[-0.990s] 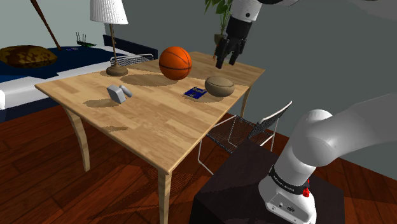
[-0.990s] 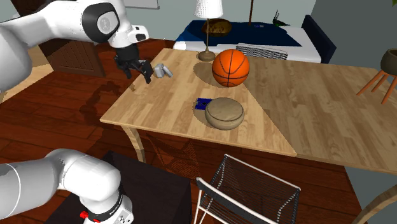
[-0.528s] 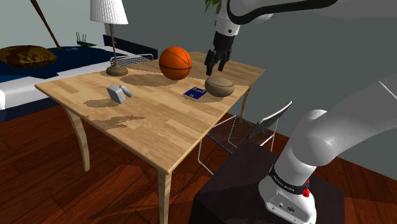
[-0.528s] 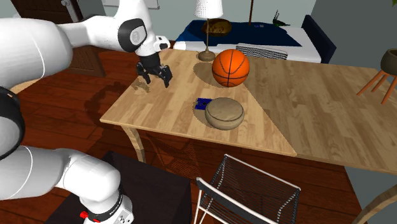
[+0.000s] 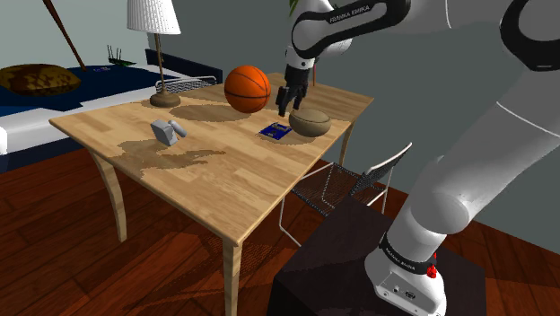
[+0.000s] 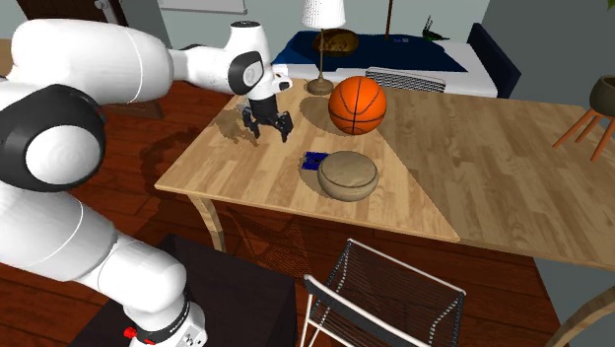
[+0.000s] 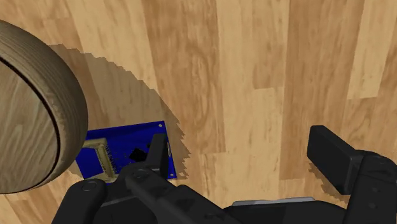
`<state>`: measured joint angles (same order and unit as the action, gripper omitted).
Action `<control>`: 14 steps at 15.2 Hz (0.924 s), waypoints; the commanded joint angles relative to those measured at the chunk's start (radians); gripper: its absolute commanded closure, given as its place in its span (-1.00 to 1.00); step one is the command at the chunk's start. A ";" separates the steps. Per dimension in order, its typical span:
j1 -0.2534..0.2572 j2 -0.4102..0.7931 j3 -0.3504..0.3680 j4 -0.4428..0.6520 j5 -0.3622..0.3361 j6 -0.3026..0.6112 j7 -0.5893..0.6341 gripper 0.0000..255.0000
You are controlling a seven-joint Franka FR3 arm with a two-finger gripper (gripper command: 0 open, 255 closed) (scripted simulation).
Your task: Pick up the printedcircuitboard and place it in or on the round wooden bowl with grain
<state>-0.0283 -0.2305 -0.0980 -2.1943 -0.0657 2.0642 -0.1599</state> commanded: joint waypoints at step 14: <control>-0.043 0.512 -0.040 0.330 0.034 0.142 -0.179 -1.00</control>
<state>-0.0694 0.2620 -0.1389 -1.8687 -0.0334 2.1924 -0.3356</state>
